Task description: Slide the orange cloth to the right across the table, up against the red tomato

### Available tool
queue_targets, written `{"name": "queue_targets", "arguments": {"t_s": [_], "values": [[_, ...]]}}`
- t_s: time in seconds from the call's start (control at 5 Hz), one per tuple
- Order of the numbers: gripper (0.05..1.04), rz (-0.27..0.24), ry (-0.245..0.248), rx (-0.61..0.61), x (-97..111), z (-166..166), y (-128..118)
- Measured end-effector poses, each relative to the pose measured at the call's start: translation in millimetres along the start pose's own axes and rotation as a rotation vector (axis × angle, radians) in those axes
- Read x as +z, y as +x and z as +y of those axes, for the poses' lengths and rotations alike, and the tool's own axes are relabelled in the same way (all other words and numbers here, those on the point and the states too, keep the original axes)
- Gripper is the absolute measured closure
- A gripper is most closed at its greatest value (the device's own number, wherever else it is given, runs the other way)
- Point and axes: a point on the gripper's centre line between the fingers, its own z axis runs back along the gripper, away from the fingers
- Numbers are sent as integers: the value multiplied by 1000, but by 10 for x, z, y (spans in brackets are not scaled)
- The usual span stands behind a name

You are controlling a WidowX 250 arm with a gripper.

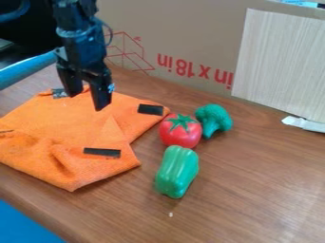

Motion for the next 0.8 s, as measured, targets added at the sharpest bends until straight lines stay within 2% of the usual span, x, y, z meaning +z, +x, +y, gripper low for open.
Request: {"name": "queue_targets", "arguments": {"t_s": [0.2,0.4,0.8], "values": [[84,-23,54,-8,-195,81,2],[84,6,47,1,-349,108,-30],[83,51,10,38,-456,215,-167]]}}
